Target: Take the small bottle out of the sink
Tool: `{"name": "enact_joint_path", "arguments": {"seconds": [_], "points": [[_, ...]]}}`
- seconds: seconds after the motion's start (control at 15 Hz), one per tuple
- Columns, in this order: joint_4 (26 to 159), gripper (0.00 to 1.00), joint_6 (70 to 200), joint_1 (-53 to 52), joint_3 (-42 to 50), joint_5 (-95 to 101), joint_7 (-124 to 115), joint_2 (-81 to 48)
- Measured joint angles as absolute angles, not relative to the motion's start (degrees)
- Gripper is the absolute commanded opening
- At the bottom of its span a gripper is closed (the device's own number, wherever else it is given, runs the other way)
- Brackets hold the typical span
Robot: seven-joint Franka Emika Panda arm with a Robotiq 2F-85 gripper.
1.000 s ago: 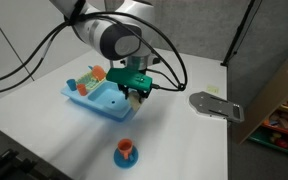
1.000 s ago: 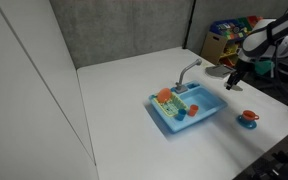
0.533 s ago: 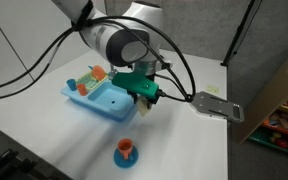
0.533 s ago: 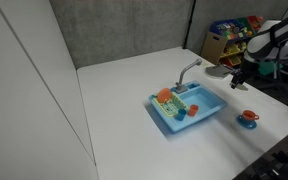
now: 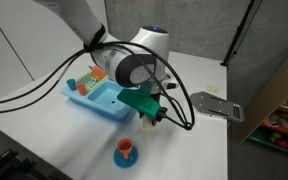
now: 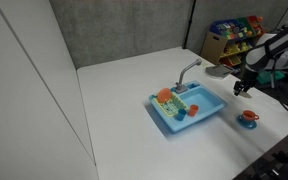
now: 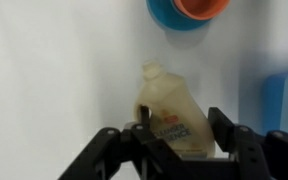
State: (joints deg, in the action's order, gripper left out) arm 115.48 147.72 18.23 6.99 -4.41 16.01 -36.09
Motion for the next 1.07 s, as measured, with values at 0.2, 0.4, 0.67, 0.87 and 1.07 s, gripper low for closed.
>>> {"name": "enact_joint_path", "arguments": {"seconds": [0.2, 0.4, 0.67, 0.87, 1.07], "points": [[114.2, 0.36, 148.5, 18.2, 7.0, -4.4, 14.7, -39.2], [113.1, 0.36, 150.1, 18.3, 7.0, -4.4, 14.2, -41.7], [111.6, 0.36, 151.4, 18.7, 6.7, -4.4, 14.2, -44.4], [110.2, 0.36, 151.6, 19.1, 6.5, -4.4, 14.2, -46.1], [109.0, 0.50, 151.6, 19.2, 6.4, -4.4, 14.2, -47.5]]}}
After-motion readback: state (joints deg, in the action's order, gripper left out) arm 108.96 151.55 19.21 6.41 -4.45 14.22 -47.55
